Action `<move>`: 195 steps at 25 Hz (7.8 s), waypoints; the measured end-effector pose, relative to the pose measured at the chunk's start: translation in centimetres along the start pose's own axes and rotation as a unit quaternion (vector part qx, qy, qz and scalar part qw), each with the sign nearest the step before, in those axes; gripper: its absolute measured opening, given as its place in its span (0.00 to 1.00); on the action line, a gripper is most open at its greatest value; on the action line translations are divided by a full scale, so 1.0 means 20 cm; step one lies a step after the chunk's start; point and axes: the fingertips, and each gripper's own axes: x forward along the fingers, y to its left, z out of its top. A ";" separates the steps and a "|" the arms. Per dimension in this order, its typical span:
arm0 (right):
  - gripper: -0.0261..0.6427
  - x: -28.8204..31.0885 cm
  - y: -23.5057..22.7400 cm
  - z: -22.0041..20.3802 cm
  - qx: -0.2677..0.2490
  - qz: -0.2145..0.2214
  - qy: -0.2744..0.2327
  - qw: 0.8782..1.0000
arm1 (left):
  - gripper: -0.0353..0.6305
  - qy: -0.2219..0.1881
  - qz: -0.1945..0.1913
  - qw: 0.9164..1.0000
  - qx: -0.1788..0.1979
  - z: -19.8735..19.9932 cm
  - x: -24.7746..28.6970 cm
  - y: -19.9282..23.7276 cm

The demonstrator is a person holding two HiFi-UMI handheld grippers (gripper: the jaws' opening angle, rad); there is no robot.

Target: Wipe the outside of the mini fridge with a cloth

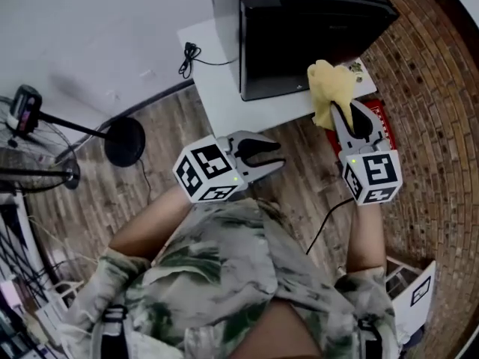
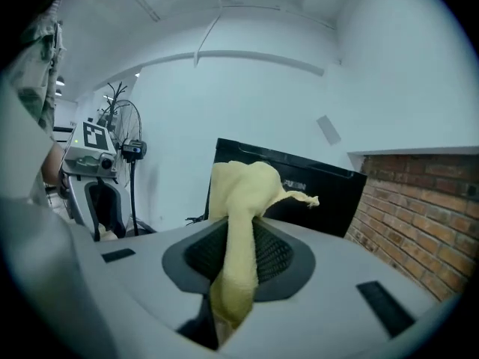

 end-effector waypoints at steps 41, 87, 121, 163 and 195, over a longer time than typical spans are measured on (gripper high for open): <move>0.18 1.15 0.59 0.92 -0.325 -0.258 0.174 0.893 | 0.26 -0.035 -0.104 0.993 0.036 -0.07 -1.35 0.38; 0.18 1.65 0.88 -0.03 -0.244 -0.169 0.338 0.893 | 0.26 -0.049 -0.057 0.997 -0.016 -0.28 -1.65 0.55; 0.18 1.77 0.52 0.58 -0.284 -0.276 0.326 0.858 | 0.26 -0.048 -0.078 0.996 -0.021 -0.35 -1.78 0.57; 0.18 2.12 0.56 0.89 -0.275 -0.245 0.284 0.885 | 0.26 -0.069 -0.065 0.995 -0.043 -0.30 -1.76 0.77; 0.18 2.61 0.59 0.03 -0.217 -0.172 0.399 0.874 | 0.26 -0.066 0.033 0.993 -0.088 -0.42 -1.86 1.06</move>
